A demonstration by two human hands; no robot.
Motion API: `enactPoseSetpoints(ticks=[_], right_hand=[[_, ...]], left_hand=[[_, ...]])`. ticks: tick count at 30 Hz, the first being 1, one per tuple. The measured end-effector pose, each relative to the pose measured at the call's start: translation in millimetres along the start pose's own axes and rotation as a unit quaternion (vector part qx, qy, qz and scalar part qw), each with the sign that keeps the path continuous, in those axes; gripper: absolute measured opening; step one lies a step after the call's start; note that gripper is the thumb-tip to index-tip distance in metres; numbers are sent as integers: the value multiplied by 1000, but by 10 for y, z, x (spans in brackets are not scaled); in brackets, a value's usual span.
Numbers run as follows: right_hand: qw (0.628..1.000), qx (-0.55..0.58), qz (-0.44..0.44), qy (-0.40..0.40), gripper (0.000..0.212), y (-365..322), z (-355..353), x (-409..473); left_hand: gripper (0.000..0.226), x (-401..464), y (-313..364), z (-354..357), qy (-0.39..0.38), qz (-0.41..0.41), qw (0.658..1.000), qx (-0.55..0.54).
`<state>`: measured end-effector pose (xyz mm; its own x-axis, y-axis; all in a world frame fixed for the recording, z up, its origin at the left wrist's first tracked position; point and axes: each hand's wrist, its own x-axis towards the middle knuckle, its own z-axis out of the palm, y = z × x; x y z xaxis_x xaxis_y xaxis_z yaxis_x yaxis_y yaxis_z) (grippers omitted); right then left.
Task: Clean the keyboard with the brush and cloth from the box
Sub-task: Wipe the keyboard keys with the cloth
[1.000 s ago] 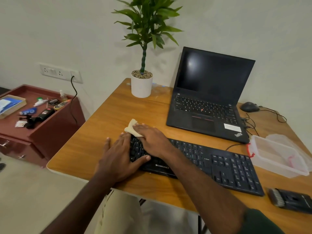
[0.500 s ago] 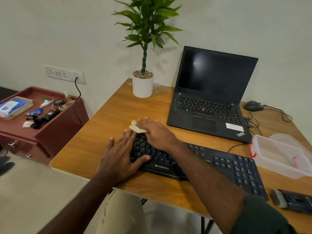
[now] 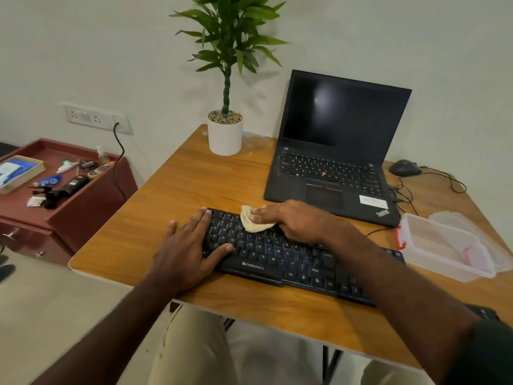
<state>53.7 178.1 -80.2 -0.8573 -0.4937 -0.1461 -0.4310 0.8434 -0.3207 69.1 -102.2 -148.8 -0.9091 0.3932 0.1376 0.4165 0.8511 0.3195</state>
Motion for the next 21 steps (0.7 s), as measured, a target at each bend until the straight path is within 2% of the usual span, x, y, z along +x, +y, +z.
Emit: enactPoseSetpoints(ticks=[3,6,9,11,13,15,17,21], right_hand=[[997,45,57,11,50,98,-87,-122],[974,172,117,90,34,57,-134,-97],[922,269,168,220,39,-131,-69,88],[915,281,139,253,47,-292,42,216],[954,211,89,192,56,-364,170,316],[989,79,61,107,63,-348,261,335],[995,21,56,79,63,-299,256,259],[998,0,46,35,65,-156,151,22]], left_hand=[[110,-3,-3,0,2,1,1000,5],[110,2,-12,5,2,5,1000,1],[114,-3,8,-11,2,6,1000,0],[115,-4,27,-28,1,5,1000,-1],[114,0,37,-41,-1,1,1000,4],[112,5,34,-38,2,-1,1000,13],[111,11,19,-26,7,-1,1000,21],[112,9,6,-22,6,0,1000,22]])
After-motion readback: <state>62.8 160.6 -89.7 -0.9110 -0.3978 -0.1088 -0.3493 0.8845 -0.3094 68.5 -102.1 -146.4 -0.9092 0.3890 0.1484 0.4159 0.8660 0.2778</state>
